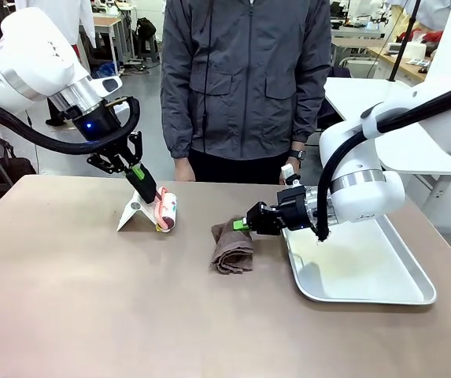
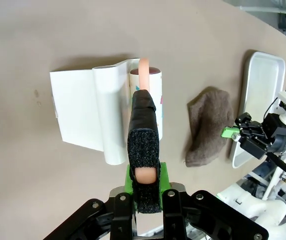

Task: Clean the surface of the table.
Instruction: Return the Lint Roller and towel to their original positions.

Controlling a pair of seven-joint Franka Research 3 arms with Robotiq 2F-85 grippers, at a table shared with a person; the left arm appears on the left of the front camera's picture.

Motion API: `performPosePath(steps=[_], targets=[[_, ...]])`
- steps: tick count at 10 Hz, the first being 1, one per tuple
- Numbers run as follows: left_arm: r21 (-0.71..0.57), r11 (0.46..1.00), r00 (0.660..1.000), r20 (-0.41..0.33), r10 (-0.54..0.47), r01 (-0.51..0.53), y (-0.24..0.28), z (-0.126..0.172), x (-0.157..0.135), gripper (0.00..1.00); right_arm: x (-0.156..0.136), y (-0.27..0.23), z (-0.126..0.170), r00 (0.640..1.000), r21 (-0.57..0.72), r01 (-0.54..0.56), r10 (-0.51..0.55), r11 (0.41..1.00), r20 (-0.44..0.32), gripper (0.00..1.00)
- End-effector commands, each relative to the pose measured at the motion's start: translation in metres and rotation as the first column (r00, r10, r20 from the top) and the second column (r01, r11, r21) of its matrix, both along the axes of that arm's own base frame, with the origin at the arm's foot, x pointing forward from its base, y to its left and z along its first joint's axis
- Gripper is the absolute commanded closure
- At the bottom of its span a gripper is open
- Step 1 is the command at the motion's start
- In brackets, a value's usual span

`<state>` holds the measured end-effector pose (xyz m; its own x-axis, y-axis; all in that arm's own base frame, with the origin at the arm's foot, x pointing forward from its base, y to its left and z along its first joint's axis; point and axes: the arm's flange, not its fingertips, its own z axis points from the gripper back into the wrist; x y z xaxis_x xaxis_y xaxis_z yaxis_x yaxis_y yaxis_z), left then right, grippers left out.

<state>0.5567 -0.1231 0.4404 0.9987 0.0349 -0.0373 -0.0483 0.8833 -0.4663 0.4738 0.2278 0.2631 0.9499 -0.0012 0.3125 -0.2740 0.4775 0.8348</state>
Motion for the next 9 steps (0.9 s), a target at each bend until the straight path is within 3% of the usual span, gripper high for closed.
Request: performPosePath(steps=[1,2,3,4,5,7,8,9], targets=[[0.040,0.999,1.000,0.000,0.025,-0.025,-0.003,0.002,0.001,0.80,0.006,0.008,0.001,1.000,0.010,0.004,-0.004,1.000,-0.017,0.94],[0.041,0.999,1.000,-0.003,0.021,-0.021,-0.003,0.002,0.001,0.64,0.006,0.007,0.001,1.000,0.011,0.008,-0.007,1.000,-0.020,0.94],[0.045,0.999,1.000,-0.006,0.017,-0.016,-0.003,0.002,0.001,0.21,0.006,0.007,0.000,1.000,0.011,0.007,-0.007,1.000,-0.024,0.47],[0.044,0.999,1.000,-0.010,0.016,-0.016,-0.002,0.002,0.001,0.06,0.006,0.007,0.000,1.000,0.012,0.007,-0.007,1.000,-0.029,0.36],[0.040,0.999,1.000,-0.006,0.023,-0.023,0.001,0.004,0.000,0.00,0.007,0.006,-0.001,0.999,0.011,0.006,-0.006,1.000,-0.033,0.00],[0.032,0.998,0.999,0.006,0.052,-0.052,0.011,0.008,-0.003,0.00,0.007,0.006,0.000,0.999,0.010,0.004,-0.004,1.000,-0.035,0.00],[0.024,0.998,0.998,0.012,0.065,-0.065,0.018,0.011,-0.006,0.00,0.007,0.006,0.000,0.999,0.009,0.005,-0.005,1.000,-0.034,0.11],[0.021,0.997,0.997,0.016,0.075,-0.076,0.026,0.014,-0.010,0.00,0.008,0.005,0.000,0.999,0.007,0.009,-0.009,1.000,-0.034,0.01]])
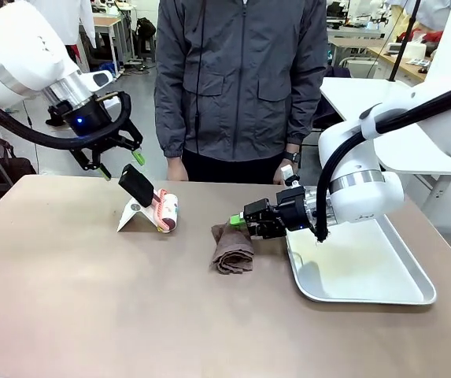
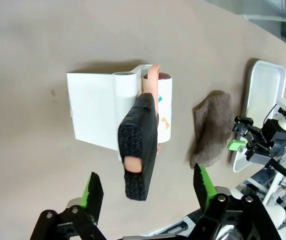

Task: Clean the surface of the table.
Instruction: Return the Lint Roller and towel to their original positions.

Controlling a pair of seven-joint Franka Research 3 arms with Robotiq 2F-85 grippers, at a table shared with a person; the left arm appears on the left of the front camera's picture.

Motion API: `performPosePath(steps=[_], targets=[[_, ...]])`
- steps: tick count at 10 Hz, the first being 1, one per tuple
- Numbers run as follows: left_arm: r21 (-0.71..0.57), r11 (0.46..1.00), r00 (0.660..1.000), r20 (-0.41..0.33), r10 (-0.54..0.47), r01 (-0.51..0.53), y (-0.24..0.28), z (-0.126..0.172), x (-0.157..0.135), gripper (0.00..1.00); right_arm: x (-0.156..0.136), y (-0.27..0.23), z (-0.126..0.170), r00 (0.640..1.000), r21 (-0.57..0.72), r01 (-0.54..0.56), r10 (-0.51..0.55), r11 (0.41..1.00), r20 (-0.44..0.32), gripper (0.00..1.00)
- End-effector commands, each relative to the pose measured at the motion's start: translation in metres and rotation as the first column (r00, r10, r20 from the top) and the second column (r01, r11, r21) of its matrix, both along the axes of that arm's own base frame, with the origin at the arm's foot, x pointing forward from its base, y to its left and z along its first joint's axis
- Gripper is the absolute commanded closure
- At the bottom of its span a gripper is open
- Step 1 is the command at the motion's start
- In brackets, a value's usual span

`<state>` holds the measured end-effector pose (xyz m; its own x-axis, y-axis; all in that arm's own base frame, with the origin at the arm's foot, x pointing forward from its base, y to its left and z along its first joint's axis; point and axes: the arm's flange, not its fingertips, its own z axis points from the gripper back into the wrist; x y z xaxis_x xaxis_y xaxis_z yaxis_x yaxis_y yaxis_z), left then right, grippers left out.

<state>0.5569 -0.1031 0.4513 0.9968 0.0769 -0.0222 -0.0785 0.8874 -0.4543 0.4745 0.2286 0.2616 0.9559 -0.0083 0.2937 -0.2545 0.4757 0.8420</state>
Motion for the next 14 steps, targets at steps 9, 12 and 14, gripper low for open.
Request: performPosePath(steps=[9,12,14], targets=[[-0.363,0.919,0.966,0.251,-0.065,0.156,0.125,0.042,-0.142,0.00,-0.033,-0.076,0.084,0.998,0.093,0.056,-0.058,0.994,0.015,0.00],[-0.589,0.784,0.954,0.299,-0.013,0.195,0.167,0.006,-0.161,0.00,-0.083,-0.129,0.097,0.995,0.298,0.032,-0.003,0.954,-0.098,0.00],[-0.697,0.672,0.937,0.350,0.012,0.252,0.162,-0.032,-0.139,0.00,-0.099,-0.171,0.106,0.985,0.372,0.054,0.012,0.927,-0.171,0.00]])
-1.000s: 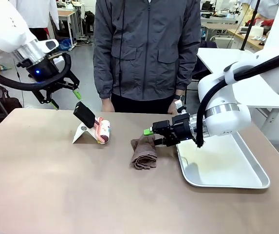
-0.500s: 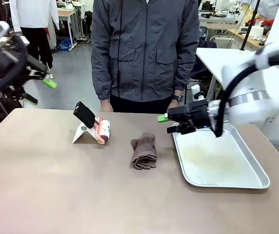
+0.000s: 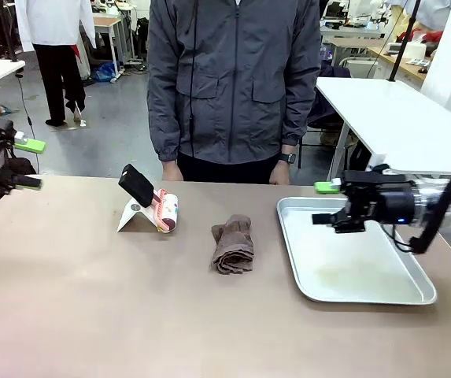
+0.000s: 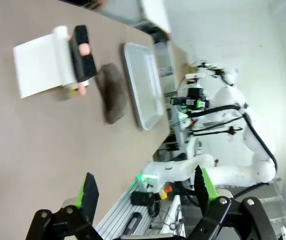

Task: Clean the surface of the table.
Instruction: Return the Lint Roller and towel to their original positions.

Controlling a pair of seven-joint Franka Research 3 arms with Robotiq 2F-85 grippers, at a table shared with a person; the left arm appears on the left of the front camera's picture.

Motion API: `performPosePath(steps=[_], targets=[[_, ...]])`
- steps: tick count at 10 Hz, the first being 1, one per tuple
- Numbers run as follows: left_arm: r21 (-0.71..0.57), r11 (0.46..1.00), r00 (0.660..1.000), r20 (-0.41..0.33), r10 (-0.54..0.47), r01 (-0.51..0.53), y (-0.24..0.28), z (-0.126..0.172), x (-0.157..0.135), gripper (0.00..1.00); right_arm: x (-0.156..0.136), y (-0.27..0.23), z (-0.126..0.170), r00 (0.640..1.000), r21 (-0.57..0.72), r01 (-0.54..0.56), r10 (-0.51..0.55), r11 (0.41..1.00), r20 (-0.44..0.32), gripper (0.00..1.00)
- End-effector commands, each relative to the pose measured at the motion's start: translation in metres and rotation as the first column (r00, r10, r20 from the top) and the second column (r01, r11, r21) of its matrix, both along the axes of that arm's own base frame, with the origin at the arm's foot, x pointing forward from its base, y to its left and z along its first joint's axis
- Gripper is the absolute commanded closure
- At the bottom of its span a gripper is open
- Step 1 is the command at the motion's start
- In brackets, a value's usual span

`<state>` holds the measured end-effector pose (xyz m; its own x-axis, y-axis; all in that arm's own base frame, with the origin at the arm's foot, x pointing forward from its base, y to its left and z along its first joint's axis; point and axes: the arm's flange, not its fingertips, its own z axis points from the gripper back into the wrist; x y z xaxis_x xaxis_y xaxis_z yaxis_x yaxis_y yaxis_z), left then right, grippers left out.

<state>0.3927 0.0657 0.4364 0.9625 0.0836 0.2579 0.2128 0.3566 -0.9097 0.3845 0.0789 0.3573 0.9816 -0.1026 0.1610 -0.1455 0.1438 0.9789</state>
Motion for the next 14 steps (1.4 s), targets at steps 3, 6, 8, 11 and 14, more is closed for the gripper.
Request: performPosePath(steps=[3,6,8,11,14], targets=[[-0.087,0.989,0.992,0.001,-0.123,0.122,-0.019,-0.035,0.049,0.00,-0.014,-0.046,0.014,0.994,0.041,0.109,-0.108,0.993,-0.025,0.00],[-0.081,0.995,0.998,0.002,-0.058,0.058,-0.019,-0.038,0.025,0.00,-0.001,-0.041,0.007,0.998,0.049,0.042,-0.040,0.998,-0.039,0.00],[-0.081,0.995,0.998,0.002,-0.058,0.058,-0.019,-0.038,0.025,0.00,-0.001,-0.041,0.007,0.998,0.049,0.042,-0.040,0.998,-0.039,0.00],[-0.081,0.995,0.998,0.002,-0.058,0.058,-0.019,-0.038,0.025,0.00,-0.001,-0.041,0.007,0.998,0.049,0.042,-0.040,0.998,-0.039,0.00],[-0.081,0.995,0.998,0.002,-0.058,0.058,-0.019,-0.038,0.025,0.00,-0.001,-0.041,0.007,0.998,0.049,0.042,-0.040,0.998,-0.039,0.00]])
